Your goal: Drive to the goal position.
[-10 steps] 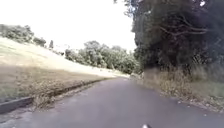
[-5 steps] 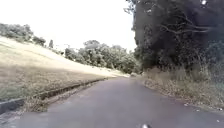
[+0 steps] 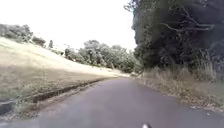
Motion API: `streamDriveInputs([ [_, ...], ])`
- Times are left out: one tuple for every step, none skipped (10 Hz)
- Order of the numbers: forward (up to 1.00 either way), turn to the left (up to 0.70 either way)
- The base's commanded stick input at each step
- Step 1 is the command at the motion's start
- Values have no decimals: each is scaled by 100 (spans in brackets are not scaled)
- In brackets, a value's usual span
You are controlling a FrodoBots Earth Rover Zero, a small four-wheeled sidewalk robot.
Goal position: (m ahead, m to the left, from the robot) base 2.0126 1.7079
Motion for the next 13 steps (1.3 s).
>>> streamDriveInputs([
  [45,0],
  [45,0],
  [45,0],
  [45,0],
  [45,0],
  [45,0],
  [45,0],
  [45,0],
  [45,0],
  [45,0],
  [45,0],
  [45,0],
  [45,0],
])
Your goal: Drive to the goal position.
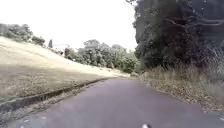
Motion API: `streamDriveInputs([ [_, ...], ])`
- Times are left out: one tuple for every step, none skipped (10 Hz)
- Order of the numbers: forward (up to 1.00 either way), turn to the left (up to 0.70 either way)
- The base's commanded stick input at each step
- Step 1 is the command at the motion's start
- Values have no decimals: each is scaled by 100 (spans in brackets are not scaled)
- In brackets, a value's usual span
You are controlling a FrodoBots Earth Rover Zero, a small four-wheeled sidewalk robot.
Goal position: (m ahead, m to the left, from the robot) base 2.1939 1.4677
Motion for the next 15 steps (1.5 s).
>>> streamDriveInputs([
  [45,0],
  [45,0],
  [45,0],
  [45,0],
  [45,0],
  [45,0],
  [45,0],
  [45,0],
  [45,0],
  [45,0],
  [45,0],
  [45,0],
  [45,0],
  [45,0],
  [45,0],
])
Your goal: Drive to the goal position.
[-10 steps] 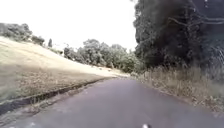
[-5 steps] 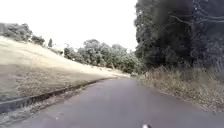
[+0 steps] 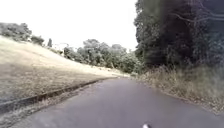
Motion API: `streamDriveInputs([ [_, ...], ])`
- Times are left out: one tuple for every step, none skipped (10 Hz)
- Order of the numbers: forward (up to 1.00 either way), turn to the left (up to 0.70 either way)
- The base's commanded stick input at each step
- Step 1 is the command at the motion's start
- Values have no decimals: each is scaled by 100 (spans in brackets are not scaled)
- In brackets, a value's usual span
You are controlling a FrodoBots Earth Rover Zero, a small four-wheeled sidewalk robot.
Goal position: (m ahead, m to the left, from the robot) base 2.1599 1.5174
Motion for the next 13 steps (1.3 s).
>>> streamDriveInputs([
  [45,0],
  [45,0],
  [45,0],
  [45,0],
  [45,0],
  [45,0],
  [45,0],
  [45,0],
  [45,0],
  [45,0],
  [45,0],
  [45,0],
  [45,0],
])
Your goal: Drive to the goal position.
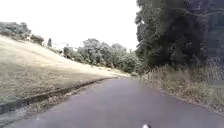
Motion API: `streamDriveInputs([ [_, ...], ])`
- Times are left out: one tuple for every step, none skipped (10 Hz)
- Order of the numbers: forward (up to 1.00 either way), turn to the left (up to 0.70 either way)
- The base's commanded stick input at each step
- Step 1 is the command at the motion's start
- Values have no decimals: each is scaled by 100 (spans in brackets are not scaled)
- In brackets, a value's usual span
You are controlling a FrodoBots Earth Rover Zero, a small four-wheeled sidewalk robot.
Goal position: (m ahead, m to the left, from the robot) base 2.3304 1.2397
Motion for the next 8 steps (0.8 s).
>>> streamDriveInputs([
  [45,0],
  [45,0],
  [45,0],
  [45,0],
  [45,0],
  [45,0],
  [45,0],
  [45,0],
])
